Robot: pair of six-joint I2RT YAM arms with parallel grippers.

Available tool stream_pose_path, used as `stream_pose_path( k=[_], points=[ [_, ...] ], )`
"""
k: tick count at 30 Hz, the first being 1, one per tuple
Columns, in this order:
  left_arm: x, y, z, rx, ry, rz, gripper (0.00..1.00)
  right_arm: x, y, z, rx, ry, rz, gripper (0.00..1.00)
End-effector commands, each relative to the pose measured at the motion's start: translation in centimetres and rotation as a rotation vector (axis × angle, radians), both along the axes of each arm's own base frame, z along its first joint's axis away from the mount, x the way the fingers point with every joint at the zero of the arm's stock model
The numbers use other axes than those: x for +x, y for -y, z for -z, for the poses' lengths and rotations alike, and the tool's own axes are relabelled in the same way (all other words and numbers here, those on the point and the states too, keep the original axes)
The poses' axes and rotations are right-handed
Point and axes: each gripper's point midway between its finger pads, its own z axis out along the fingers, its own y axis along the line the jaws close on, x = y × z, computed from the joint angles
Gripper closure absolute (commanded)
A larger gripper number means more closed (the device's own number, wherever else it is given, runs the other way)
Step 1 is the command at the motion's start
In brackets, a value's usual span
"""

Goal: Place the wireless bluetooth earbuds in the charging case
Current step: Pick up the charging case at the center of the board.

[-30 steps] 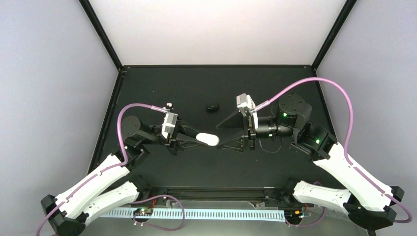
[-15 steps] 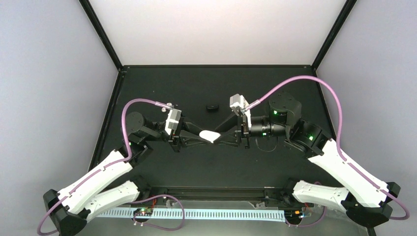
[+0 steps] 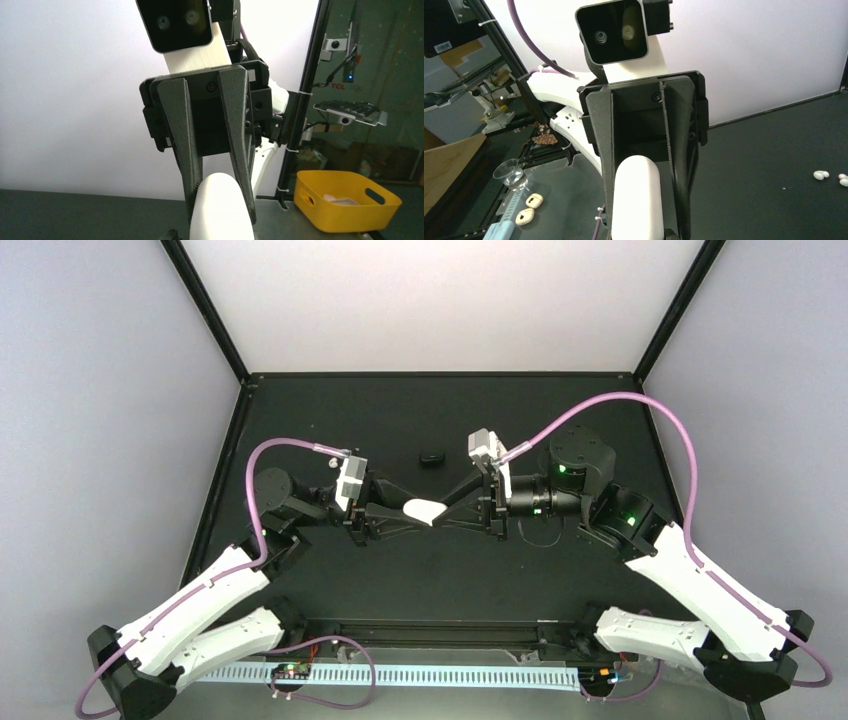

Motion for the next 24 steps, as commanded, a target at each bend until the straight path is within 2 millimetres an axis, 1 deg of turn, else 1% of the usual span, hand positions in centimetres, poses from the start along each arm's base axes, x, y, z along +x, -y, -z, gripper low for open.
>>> stream_pose_path(
  k=[1,2,5,8,13,18,24],
  points=[
    [-0.47,-0.64,-2.58,-0.067,0.049,-0.02,0.61,-0.32,0.28,-1.43,0.072,0.021,-0.004,0.86],
    [-0.4,-0.62,-2.49,-0.066,0.044,-0.022,0.59,-0.28,0.33,-1.58,0.081,0.025,0.0,0.87],
    [-0.3,-0.61,-2.37,-0.069,0.032,-0.023,0.59,-0.43,0.39,-1.92,0.096,0.036,-0.005,0.9],
    [-0.1,-0.63,-2.3,-0.08,0.009,-0.028,0.63,-0.16,0.5,-1.88,0.111,0.048,0.014,0.91],
    [0.19,-0.78,-2.47,-0.116,-0.027,-0.033,0.64,0.01,0.92,-2.16,0.149,0.076,0.043,0.92],
    [0.09,-0.86,-2.97,-0.136,-0.048,-0.019,0.7,0.2,0.92,-2.0,0.156,0.079,0.053,0.92],
    [0.22,-0.66,-2.75,-0.128,-0.071,-0.011,0.71,0.23,1.17,-2.23,0.179,0.093,0.066,0.92]
  ],
)
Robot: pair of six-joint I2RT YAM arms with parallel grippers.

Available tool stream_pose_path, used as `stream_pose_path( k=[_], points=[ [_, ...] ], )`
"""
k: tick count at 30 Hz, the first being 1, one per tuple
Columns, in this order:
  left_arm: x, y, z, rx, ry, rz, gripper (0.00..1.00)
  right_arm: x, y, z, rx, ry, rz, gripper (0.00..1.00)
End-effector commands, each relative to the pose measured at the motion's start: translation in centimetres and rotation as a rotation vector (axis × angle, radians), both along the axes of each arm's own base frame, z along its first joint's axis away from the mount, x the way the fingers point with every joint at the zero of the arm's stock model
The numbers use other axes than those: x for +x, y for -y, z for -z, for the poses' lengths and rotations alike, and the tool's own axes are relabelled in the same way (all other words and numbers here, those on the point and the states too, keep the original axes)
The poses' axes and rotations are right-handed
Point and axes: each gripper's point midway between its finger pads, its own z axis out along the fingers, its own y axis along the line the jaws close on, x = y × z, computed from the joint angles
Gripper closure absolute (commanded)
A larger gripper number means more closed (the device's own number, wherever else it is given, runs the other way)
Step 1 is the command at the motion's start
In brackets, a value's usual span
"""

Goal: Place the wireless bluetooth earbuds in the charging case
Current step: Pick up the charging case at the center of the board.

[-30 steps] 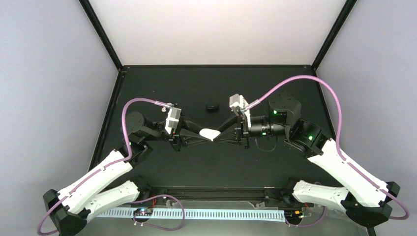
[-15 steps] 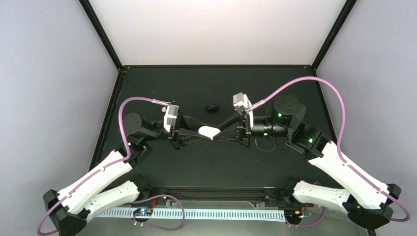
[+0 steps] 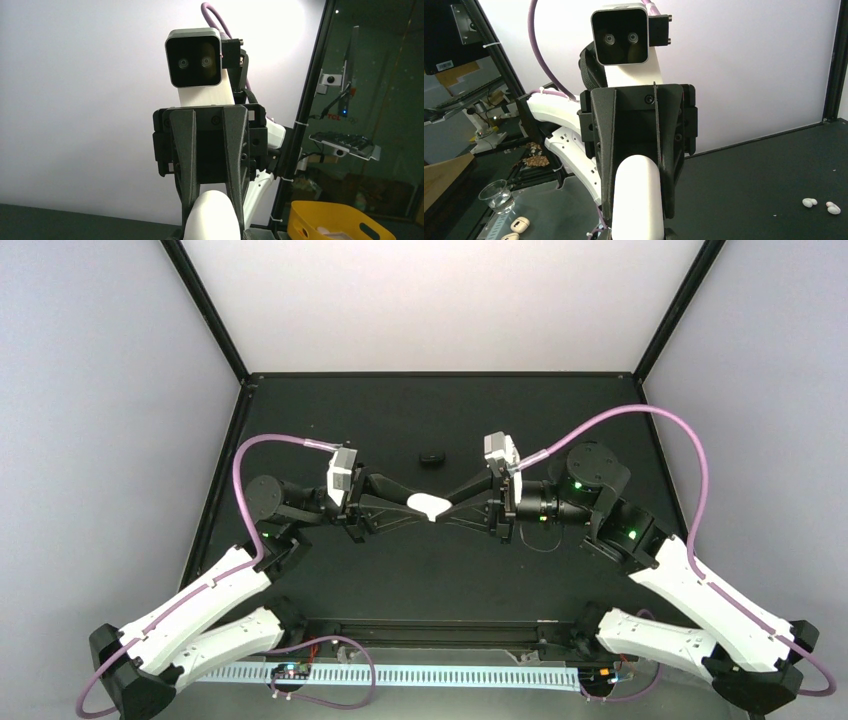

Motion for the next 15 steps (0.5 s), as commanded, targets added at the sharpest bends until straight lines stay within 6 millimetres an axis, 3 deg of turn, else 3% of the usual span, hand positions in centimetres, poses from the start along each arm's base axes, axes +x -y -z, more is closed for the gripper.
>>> stream_pose_path(
  k=[1,9,15],
  points=[
    [-0.13,-0.07,-0.85,-0.029,-0.003,0.009,0.71,0.08,0.48,-1.52,0.06,0.038,0.023,0.92],
    [-0.06,0.59,-0.28,-0.01,-0.023,0.033,0.68,0.15,0.67,-1.73,0.076,0.043,0.035,0.92],
    [-0.46,0.51,-0.95,-0.03,-0.003,0.04,0.8,0.13,0.63,-1.53,0.073,0.041,0.031,0.92]
  ],
)
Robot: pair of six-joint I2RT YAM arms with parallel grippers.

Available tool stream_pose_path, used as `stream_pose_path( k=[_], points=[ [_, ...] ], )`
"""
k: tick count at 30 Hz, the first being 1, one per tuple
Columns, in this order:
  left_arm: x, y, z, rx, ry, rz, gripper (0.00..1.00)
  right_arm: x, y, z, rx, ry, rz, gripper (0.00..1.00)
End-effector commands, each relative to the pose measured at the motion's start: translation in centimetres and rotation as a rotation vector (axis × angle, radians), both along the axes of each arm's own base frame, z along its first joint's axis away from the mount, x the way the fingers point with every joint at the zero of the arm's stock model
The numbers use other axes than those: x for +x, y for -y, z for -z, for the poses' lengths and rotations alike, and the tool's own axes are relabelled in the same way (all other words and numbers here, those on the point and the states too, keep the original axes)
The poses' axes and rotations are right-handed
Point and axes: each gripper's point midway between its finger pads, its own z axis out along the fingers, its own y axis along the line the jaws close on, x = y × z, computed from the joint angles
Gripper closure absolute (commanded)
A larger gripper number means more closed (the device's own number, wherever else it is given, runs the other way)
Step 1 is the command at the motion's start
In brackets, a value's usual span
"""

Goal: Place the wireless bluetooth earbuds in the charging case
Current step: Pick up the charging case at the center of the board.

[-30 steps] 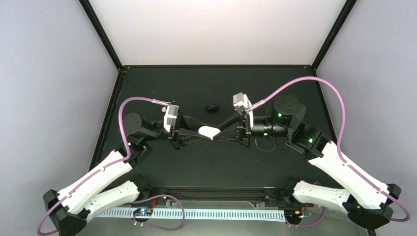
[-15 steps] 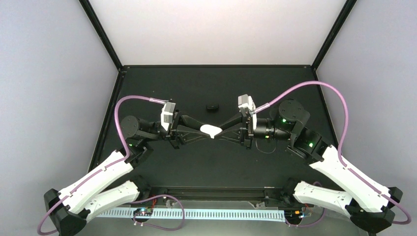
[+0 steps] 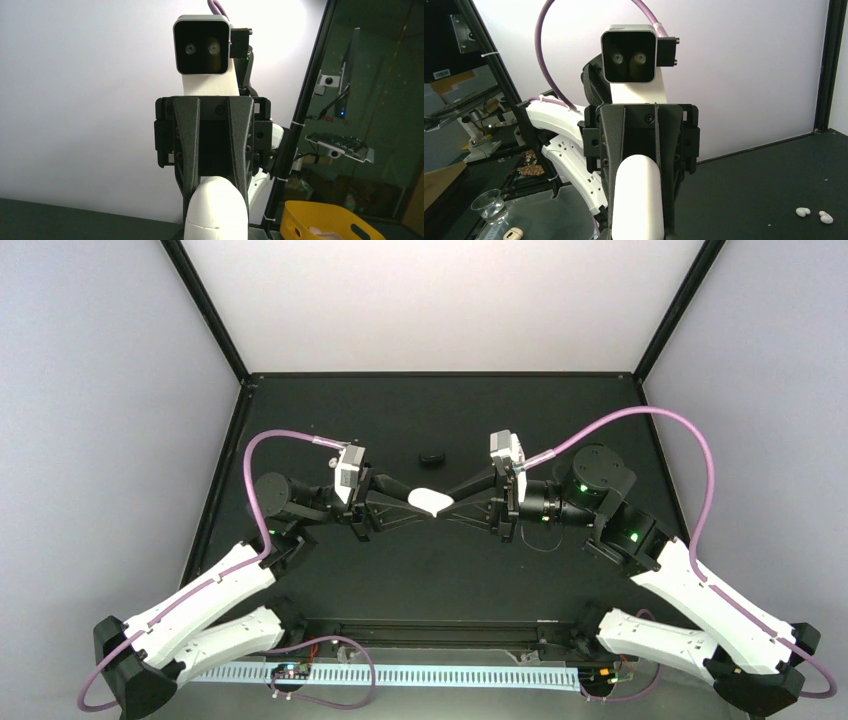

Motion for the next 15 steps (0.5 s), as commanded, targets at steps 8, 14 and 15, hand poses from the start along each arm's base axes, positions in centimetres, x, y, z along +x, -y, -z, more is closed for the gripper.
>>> stream_pose_path(
  k=[8,14,15],
  points=[
    [-0.57,-0.31,-1.81,-0.052,0.036,0.003,0.65,-0.22,0.23,-0.8,0.035,0.023,-0.004,0.92],
    [-0.7,-0.34,-1.99,-0.055,0.045,0.005,0.67,-0.3,0.17,-0.77,0.033,0.023,-0.011,0.92],
    [-0.68,-0.29,-1.94,-0.054,0.043,0.005,0.68,-0.3,0.15,-0.75,0.032,0.022,-0.012,0.92]
  ],
)
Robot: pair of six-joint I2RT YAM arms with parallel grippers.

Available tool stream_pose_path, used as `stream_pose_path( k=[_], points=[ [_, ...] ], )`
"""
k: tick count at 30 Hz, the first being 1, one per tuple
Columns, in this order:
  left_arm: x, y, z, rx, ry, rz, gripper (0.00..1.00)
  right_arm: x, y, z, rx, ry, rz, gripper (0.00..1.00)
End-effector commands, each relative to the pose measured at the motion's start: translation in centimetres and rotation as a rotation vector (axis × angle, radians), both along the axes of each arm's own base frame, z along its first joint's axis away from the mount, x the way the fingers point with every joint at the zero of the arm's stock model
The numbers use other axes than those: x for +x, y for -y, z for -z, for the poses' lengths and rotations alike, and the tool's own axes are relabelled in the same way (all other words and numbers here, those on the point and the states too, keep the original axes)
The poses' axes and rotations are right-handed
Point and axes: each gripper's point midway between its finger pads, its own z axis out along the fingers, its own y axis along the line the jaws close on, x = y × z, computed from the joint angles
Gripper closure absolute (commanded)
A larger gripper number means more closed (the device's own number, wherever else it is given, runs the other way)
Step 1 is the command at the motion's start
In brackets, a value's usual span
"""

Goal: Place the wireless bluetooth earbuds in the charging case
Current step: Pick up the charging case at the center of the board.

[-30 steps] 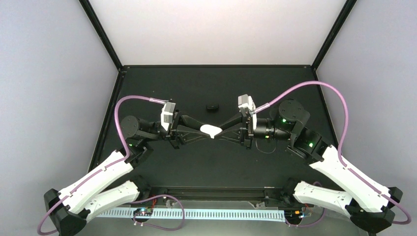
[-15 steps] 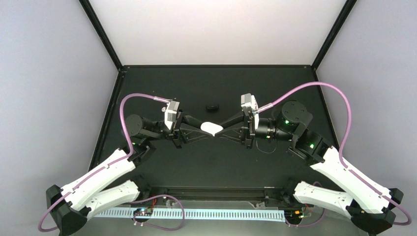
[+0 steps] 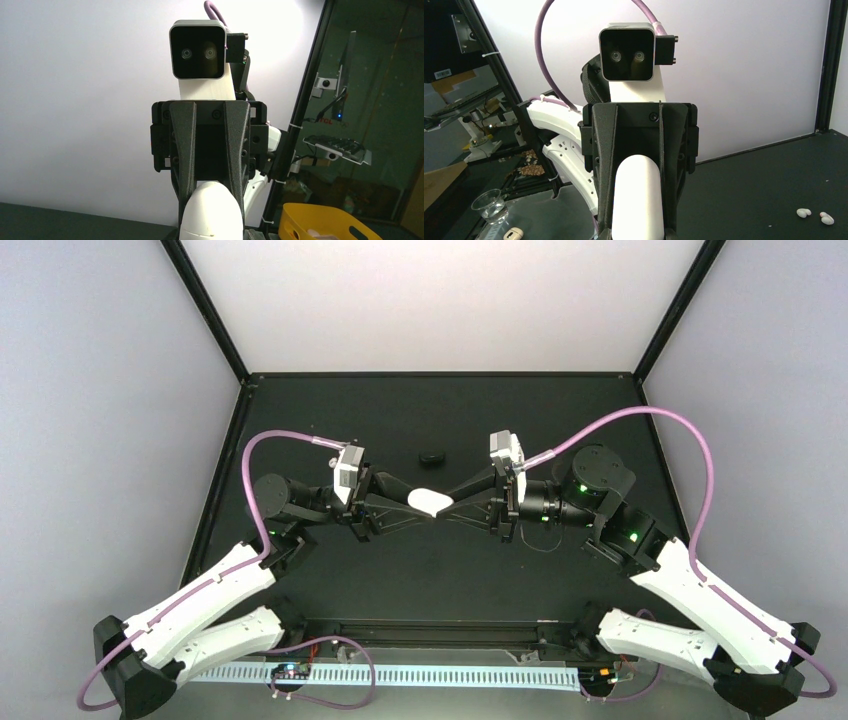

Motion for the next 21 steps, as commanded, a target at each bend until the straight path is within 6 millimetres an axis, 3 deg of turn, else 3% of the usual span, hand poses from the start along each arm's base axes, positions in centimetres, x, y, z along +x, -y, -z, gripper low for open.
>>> stream_pose_path(
  k=[1,8,13,16,21],
  points=[
    [-0.47,-0.26,-1.62,-0.04,0.04,0.001,0.69,-0.31,0.13,-0.69,0.027,0.02,-0.013,0.92],
    [-0.55,-0.28,-1.82,-0.044,0.048,0.002,0.78,-0.39,0.05,-0.5,0.021,0.015,-0.021,0.92],
    [-0.72,-0.26,-1.82,-0.042,0.058,0.007,0.91,-0.49,0.09,-0.49,0.018,0.016,-0.026,0.91],
    [-0.71,-0.25,-1.68,-0.038,0.062,0.004,0.98,-0.86,0.18,-0.54,0.014,0.025,-0.042,0.83],
    [-0.79,-0.45,-1.68,-0.042,0.07,-0.006,0.98,-1.14,0.49,-1.01,0.018,0.034,-0.042,0.59]
  ],
)
